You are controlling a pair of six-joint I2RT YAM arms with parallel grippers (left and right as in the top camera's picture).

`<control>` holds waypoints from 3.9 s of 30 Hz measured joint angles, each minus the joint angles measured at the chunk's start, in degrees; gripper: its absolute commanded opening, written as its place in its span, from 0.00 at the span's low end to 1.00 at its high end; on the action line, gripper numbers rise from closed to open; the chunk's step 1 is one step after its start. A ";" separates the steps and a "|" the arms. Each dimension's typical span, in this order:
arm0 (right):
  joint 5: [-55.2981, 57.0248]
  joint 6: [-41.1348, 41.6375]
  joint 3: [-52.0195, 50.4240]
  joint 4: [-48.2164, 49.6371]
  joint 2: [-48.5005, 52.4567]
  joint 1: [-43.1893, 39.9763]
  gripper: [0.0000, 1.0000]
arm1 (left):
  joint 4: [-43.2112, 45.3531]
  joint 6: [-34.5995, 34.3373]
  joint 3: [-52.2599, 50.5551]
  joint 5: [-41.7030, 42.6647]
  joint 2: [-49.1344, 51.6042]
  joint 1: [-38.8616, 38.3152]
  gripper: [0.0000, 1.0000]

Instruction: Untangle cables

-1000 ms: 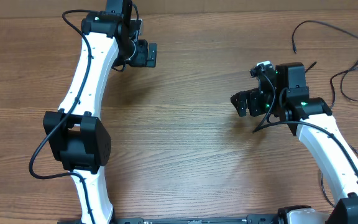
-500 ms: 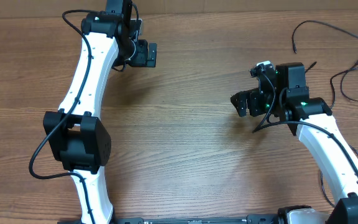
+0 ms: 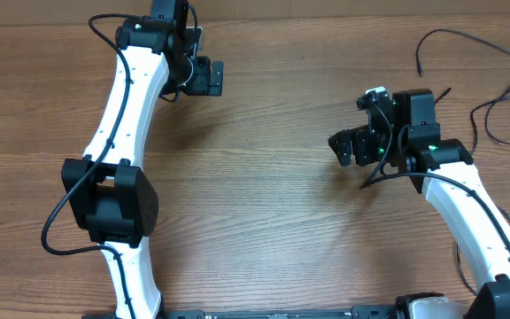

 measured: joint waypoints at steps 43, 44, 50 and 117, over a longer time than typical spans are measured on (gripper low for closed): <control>0.00 -0.02 0.00 0.02 0.02 0.00 1.00 | 0.00 0.00 0.00 0.00 -0.35 -2.40 0.99; 0.02 -0.04 0.00 0.02 0.00 0.00 1.00 | 0.00 0.00 -0.07 0.02 -0.70 -2.75 1.00; 0.02 0.00 0.00 0.00 0.02 0.00 1.00 | 0.00 0.00 -0.39 0.00 -7.41 -5.64 1.00; 0.00 -0.02 0.00 -0.02 0.00 0.00 1.00 | 83.45 -1.07 -87.17 4.66 -86.01 5.05 0.99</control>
